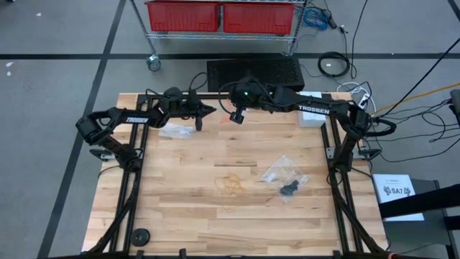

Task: Sort rubber bands
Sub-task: Put the orange rubber band into the open transparent zip bag

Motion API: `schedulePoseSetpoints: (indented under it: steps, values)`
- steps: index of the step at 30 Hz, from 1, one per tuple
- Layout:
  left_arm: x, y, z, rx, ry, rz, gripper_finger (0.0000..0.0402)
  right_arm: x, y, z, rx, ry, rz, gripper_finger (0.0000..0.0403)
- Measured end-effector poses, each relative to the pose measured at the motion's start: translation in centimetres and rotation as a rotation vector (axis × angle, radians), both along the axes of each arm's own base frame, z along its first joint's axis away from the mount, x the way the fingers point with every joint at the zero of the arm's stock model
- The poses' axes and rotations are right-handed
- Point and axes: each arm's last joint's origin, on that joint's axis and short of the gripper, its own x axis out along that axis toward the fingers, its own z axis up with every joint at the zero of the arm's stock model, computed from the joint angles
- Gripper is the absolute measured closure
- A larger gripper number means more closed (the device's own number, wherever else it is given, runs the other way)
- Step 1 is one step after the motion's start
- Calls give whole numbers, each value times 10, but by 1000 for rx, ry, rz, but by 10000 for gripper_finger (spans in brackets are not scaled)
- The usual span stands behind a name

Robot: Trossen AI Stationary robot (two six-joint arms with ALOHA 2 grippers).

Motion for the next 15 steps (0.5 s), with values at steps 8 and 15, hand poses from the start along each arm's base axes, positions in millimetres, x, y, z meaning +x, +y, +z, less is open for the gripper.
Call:
schedulePoseSetpoints:
  steps: [8,15]
  values:
    - [0,0,0,0,-1,-1,401,-2,0,-6,32,43,-5,403]
    - [0,0,0,0,-1,-1,401,0,0,-10,40,49,-6,403]
